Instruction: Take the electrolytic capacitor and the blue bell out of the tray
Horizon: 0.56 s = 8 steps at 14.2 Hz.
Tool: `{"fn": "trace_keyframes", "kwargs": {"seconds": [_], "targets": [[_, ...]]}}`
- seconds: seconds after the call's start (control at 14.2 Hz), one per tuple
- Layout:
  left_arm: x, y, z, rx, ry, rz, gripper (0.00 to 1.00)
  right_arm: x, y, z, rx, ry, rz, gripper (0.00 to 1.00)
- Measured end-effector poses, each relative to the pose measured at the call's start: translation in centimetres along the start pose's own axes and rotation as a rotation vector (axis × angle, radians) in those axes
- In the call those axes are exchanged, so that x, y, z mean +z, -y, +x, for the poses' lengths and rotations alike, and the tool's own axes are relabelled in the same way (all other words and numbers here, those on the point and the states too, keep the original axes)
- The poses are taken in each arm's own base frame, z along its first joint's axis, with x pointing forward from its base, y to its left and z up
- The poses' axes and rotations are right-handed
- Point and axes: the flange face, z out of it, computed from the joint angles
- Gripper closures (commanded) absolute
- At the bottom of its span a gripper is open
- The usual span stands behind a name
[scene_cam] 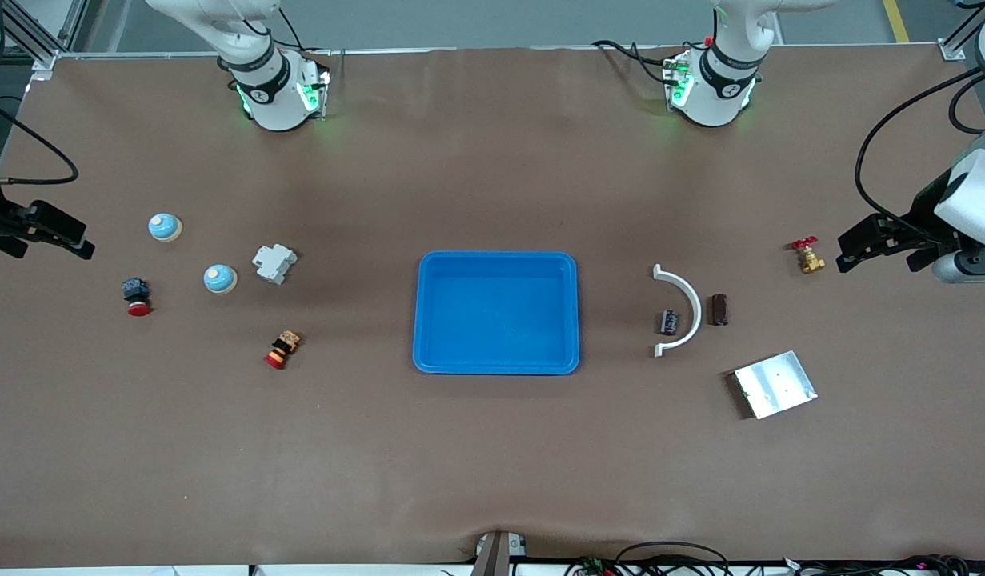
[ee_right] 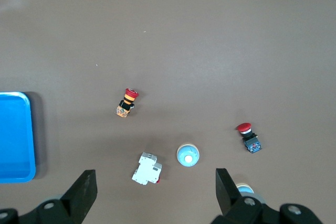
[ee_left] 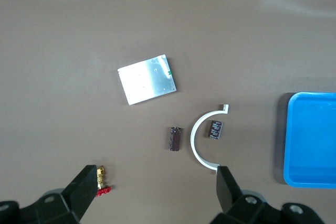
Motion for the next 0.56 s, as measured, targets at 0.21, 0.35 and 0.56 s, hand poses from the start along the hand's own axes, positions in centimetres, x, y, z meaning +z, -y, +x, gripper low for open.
{"fn": "trace_keyframes", "kwargs": {"seconds": [0.21,0.35,0.56], "targets": [[0.00,-0.13,-0.01,0.000,0.000,0.000,0.00,0.06,-0.03,-0.02,0.006,0.002,0.004,0.00],[0.15,-0.38,0.02,-0.018,0.002,-0.001,0.00,0.08,-0.05,-0.03,0.007,0.003,0.004,0.00],[0.64,-0.45,0.16,-0.053,0.010,0.000,0.00,0.22,-0.07,-0.10,0.008,0.010,0.005,0.00]]}}
